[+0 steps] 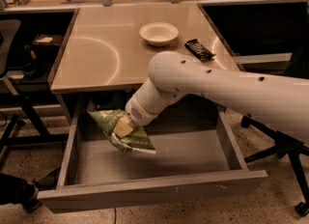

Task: Place green jalapeno chip bag into top drawer

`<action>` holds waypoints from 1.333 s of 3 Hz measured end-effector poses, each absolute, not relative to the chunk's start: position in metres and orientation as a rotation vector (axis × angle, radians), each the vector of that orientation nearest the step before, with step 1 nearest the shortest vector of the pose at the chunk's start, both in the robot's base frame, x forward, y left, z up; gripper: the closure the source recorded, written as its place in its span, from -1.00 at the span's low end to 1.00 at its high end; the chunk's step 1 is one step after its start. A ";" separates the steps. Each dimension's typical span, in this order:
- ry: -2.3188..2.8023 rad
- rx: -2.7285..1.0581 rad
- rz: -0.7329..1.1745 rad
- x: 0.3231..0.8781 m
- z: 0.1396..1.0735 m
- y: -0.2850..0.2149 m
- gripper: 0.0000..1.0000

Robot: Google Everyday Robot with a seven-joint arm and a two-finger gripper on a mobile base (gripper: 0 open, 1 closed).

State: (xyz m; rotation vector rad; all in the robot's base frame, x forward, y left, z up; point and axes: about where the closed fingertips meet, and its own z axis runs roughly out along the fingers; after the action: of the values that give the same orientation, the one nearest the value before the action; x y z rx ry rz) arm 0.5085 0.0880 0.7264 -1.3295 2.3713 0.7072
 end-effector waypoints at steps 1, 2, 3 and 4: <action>2.431 -1.335 0.748 0.501 0.692 0.090 1.00; 2.475 -1.357 0.781 0.497 0.666 0.095 1.00; 2.491 -1.376 0.808 0.496 0.652 0.101 1.00; 2.492 -1.376 0.809 0.496 0.652 0.101 0.61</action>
Offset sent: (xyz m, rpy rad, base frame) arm -0.0156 0.0095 -0.0897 -0.0453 0.1831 0.0293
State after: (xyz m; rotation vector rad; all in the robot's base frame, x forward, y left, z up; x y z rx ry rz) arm 0.4963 0.1012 0.6516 -1.3762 2.4917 0.8087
